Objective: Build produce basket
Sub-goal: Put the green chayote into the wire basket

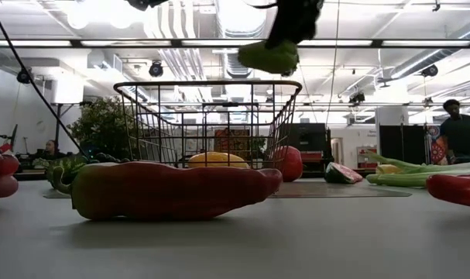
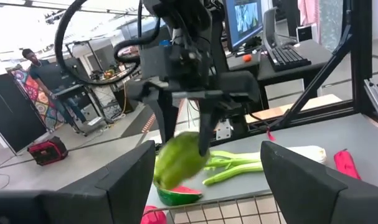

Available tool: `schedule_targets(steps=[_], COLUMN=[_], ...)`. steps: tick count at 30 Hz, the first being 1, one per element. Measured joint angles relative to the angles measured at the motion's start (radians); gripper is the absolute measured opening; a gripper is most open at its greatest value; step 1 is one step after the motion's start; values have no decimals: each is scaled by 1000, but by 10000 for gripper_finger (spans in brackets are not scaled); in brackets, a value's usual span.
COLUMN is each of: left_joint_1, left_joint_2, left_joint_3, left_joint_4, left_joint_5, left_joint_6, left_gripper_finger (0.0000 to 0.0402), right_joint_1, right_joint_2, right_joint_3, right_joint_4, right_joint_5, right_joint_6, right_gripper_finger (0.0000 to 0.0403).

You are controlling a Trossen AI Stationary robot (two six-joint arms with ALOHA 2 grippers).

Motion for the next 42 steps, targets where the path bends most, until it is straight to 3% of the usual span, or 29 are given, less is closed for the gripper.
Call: schedule_targets(steps=[5,9,29,42], left_joint_1=[0,-3,-3,-3], left_joint_2=[2,2,-6,-27], left_joint_3=[-2,-2,-2,-13], left_joint_4=[-1,8,54,52], left_joint_5=[0,1,2,2], left_joint_6=[0,-2,-20,-20], left_gripper_finger=[272,272,272,272], right_joint_1=[18,36,30,30], right_joint_2=[97,165,366,455], right_joint_3=[59,70,70,70], right_joint_4=[5,19,206,227], right_joint_5=[-115,-142,-171,-175], right_joint_6=[-58,-107,-175,-198], right_gripper_finger=[226,226,226,226])
